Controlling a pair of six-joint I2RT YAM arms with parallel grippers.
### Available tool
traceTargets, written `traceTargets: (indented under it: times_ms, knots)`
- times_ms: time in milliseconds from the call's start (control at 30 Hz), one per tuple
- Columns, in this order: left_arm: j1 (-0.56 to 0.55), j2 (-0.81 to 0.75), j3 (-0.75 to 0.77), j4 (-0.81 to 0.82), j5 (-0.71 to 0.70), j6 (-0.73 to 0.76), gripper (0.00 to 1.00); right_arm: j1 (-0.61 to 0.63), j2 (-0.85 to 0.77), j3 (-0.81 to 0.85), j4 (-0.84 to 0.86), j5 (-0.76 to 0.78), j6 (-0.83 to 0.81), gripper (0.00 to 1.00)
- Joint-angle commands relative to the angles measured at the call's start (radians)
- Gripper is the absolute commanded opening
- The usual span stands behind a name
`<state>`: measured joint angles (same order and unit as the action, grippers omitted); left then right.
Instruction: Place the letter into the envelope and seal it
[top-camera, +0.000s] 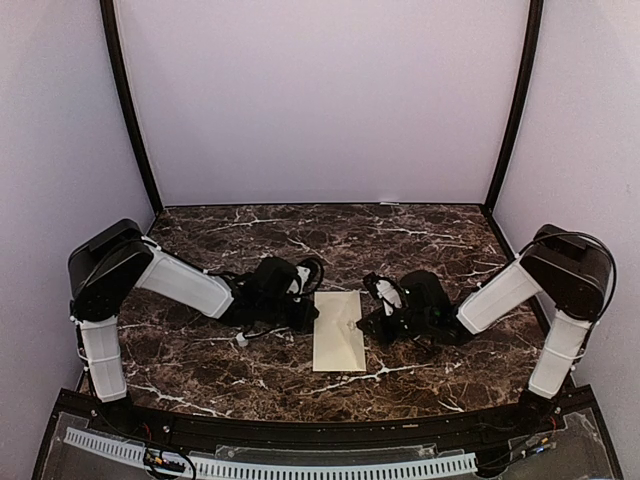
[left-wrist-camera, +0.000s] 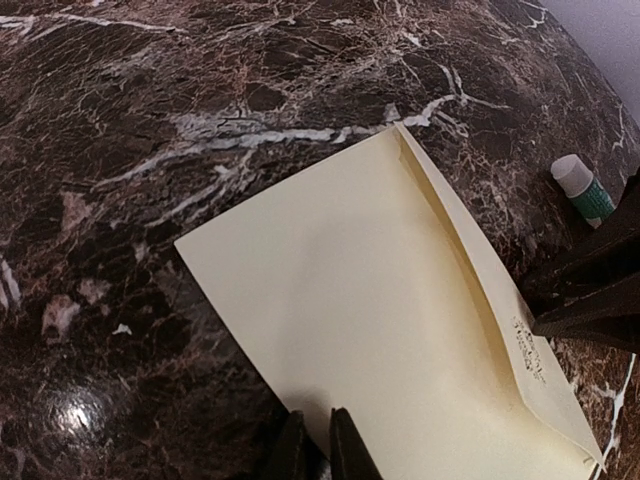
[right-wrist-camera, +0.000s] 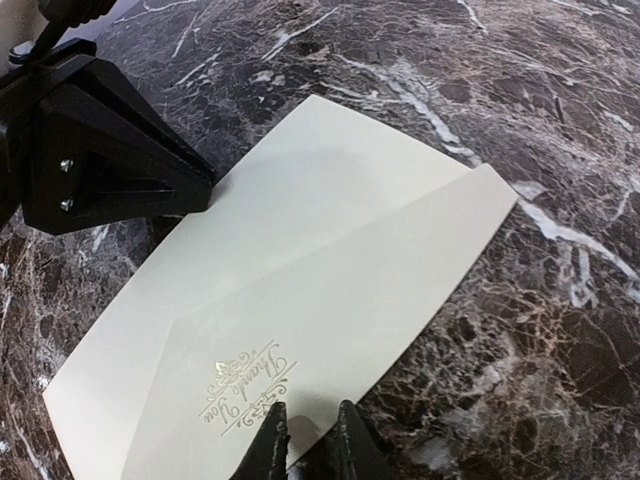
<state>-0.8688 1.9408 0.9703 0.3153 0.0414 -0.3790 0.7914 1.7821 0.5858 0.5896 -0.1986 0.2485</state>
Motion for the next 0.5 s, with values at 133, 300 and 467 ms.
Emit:
traceTargets:
  times_ms: [133,300,467]
  knots:
    - [-0.007,0.031,0.02,-0.036,0.014,-0.005,0.1,0.03,0.067,0.062,0.048,-0.042,0.011,0.16]
    - [-0.006,0.039,0.031,-0.036,0.022,-0.002,0.1,0.042,0.09,0.085,0.044,-0.052,0.004,0.16]
    - [-0.006,0.046,0.041,-0.038,0.022,0.002,0.1,0.057,0.106,0.11,0.011,-0.038,-0.015,0.12]
